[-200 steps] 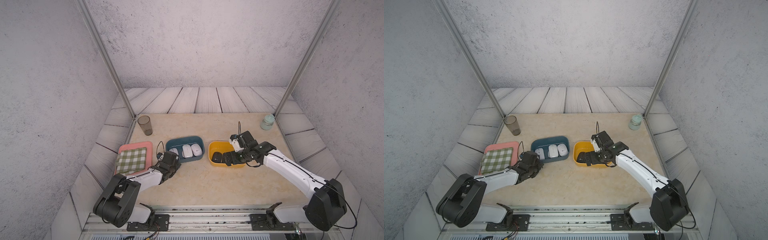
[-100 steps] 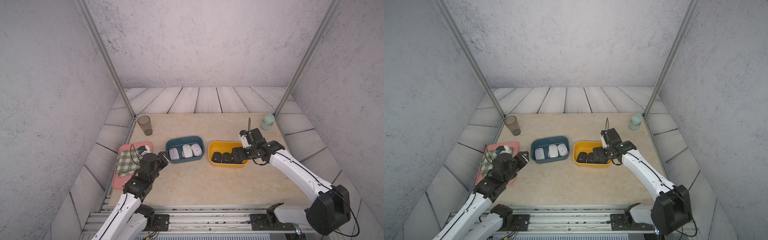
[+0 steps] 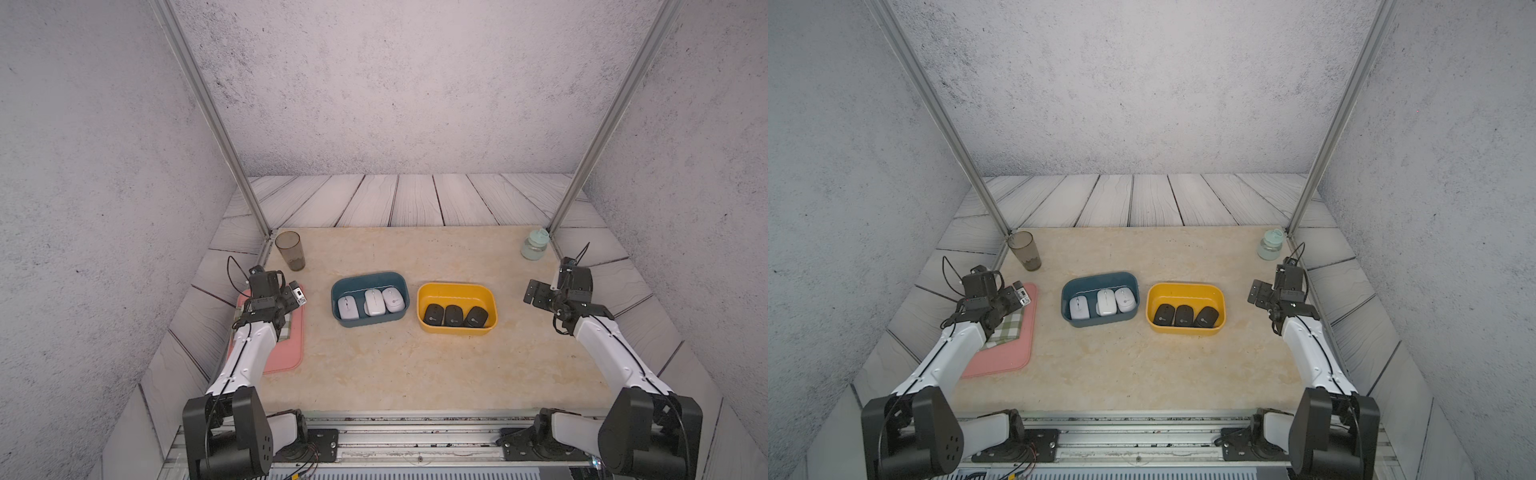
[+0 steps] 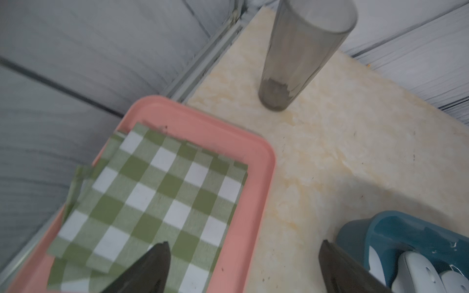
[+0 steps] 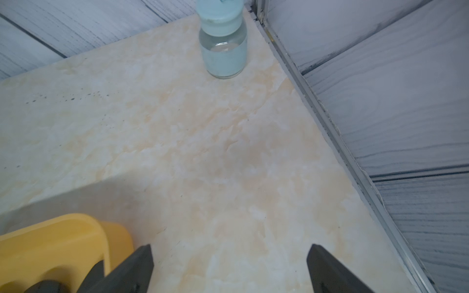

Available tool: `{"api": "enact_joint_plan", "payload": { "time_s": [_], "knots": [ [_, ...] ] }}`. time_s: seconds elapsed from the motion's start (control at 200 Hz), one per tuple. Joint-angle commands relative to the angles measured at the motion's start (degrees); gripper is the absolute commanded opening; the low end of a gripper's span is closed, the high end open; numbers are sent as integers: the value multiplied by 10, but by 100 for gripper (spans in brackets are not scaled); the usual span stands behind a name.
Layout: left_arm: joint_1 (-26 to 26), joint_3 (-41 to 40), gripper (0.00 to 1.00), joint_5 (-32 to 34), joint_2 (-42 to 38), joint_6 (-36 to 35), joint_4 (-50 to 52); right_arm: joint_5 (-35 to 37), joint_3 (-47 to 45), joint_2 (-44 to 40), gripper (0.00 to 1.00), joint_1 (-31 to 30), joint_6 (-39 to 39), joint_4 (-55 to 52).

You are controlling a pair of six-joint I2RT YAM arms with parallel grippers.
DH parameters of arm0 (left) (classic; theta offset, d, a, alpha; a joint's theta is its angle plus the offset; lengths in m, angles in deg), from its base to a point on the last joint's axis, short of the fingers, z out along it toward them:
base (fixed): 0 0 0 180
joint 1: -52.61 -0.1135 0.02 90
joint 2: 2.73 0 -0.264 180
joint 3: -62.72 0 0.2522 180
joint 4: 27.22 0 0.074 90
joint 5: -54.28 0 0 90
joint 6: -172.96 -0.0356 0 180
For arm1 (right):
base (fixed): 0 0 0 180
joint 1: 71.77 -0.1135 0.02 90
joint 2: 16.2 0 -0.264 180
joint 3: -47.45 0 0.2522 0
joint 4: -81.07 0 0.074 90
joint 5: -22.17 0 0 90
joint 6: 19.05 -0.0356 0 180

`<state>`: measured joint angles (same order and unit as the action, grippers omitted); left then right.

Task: Place the mice by color into the storage box
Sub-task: Reset both arms

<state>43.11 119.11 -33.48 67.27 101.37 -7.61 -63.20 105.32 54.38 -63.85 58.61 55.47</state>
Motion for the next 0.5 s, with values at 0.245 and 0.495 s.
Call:
{"api": "enact_joint_plan", "payload": {
  "time_s": [0.245,0.495],
  "knots": [
    [-3,-87,98,-104,69,-154,-329,7,-61,152,99,-5,67,284],
    [25,-157,98,-140,25,-174,-358,-51,-131,100,99,-6,92,360]
  ]
}}
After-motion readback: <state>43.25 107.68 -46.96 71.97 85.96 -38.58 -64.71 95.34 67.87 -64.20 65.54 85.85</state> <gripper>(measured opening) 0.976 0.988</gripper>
